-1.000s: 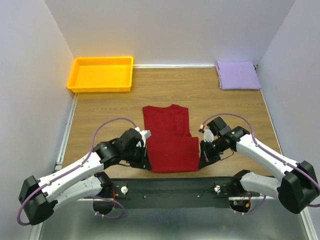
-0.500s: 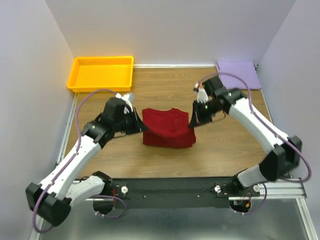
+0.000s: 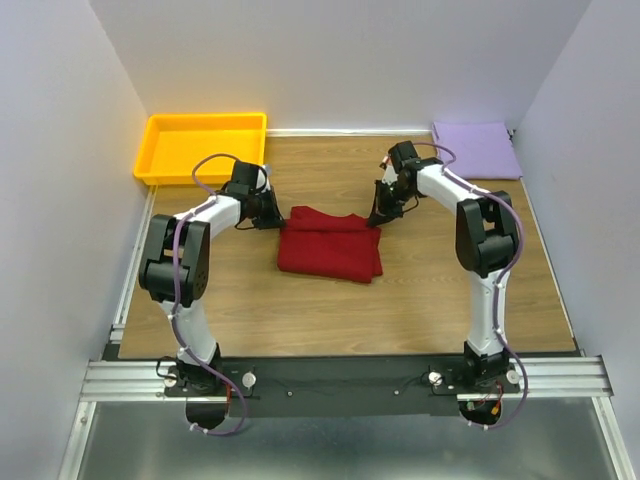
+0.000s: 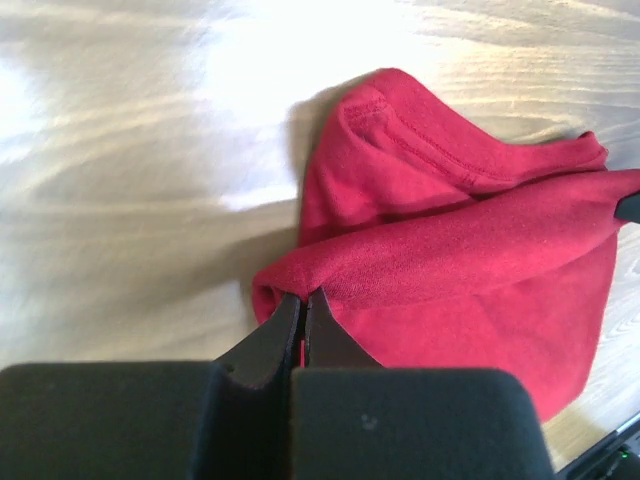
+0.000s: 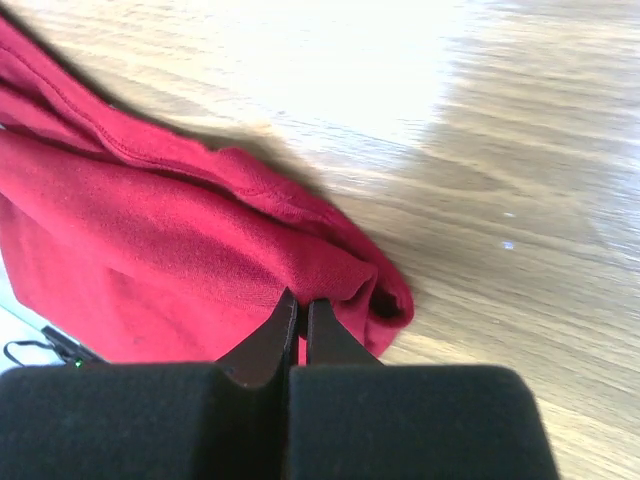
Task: Fold and stack the t-shirts
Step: Fold the tshirt
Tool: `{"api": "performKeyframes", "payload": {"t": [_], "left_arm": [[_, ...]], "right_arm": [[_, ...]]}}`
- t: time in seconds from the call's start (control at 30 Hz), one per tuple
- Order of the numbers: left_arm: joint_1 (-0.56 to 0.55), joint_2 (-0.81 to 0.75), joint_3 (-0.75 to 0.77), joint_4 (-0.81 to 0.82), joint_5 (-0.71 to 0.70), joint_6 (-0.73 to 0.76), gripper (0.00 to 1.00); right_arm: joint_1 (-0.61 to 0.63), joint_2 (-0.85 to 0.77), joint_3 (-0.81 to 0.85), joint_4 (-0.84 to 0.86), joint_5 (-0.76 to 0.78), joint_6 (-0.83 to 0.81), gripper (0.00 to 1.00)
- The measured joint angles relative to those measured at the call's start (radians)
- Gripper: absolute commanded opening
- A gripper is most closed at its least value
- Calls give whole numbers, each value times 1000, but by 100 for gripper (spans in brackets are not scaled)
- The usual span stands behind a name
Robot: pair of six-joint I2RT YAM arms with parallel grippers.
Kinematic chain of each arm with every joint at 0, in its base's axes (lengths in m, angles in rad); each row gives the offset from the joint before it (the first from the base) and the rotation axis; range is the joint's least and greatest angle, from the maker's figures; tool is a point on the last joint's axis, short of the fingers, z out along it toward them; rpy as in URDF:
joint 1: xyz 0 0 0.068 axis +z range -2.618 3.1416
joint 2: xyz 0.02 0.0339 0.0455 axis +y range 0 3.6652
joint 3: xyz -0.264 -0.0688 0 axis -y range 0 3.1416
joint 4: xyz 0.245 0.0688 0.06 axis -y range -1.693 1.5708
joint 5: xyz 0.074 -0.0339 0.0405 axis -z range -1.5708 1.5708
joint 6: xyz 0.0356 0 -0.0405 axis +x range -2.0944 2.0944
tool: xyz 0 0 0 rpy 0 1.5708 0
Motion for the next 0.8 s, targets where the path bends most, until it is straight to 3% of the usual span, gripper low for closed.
{"api": "performKeyframes", "payload": {"t": [0.23, 0.57, 0.77, 0.8], "left_arm": [[-5, -4, 8, 46, 18, 27, 3], [-87, -157, 48, 47, -12, 61, 3], [-101, -87, 97, 51, -32, 73, 5], [-101, -47, 115, 53, -36, 73, 10]], "right_arm": [[-8, -50, -105, 86, 34, 18, 3], [-7, -320, -250, 149, 135, 49, 2], [-8, -330, -349, 220, 188, 69, 6], [-8, -320, -364, 233, 192, 74, 8]]}}
